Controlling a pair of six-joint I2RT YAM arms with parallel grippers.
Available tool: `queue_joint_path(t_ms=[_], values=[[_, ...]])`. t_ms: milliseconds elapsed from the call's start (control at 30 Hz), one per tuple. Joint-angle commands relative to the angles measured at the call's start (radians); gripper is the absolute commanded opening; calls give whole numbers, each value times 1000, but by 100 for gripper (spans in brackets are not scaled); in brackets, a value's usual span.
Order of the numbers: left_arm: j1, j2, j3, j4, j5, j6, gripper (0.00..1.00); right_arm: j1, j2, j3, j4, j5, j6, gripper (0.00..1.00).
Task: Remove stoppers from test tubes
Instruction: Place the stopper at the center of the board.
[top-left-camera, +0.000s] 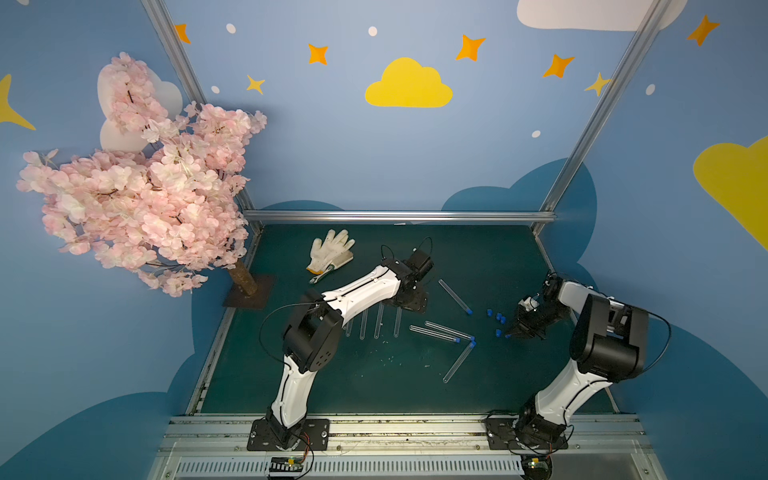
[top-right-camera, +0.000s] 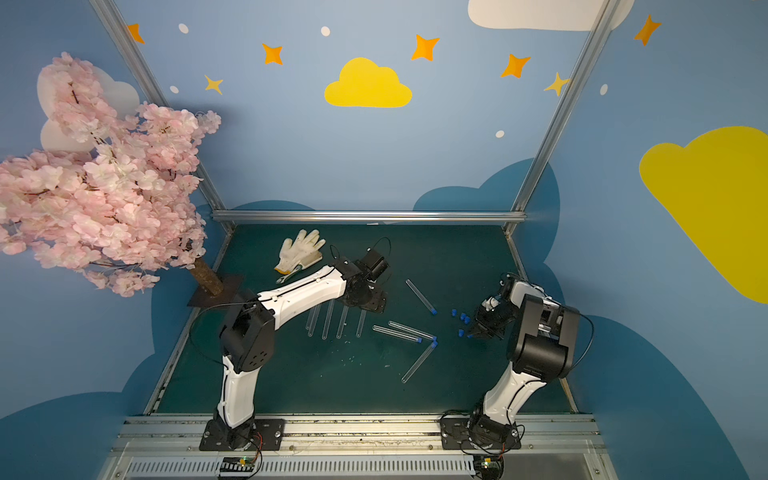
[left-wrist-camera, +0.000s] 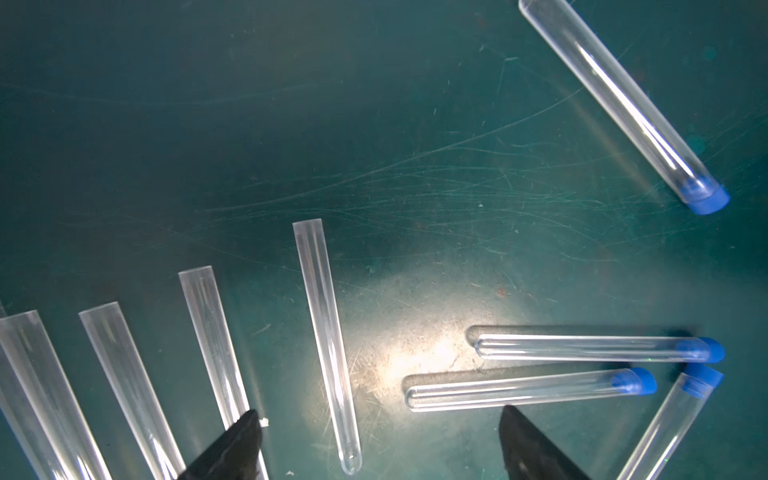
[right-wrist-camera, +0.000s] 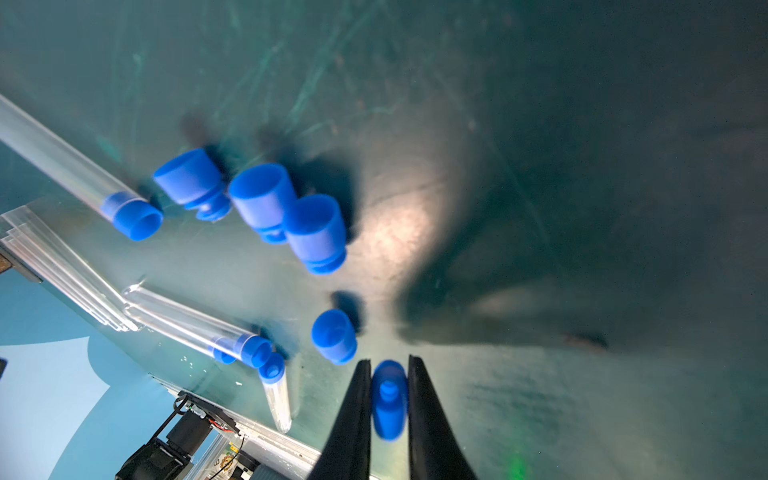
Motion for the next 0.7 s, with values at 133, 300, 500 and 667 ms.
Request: queue_joint_path(t_ms=[133, 300, 500, 667], values=[[-8, -97, -34, 44, 48, 26, 92, -12, 10, 0, 18, -9, -20, 8], [-15, -136, -66, 102, 85, 52, 92, -20, 8, -6, 29, -17, -22, 19], [-16, -149, -65, 104, 101, 65, 92, -23, -19, -10, 38, -30, -13, 30], [-20, -145, -62, 89, 118, 63, 92, -22, -58, -4, 36, -40, -11, 45]])
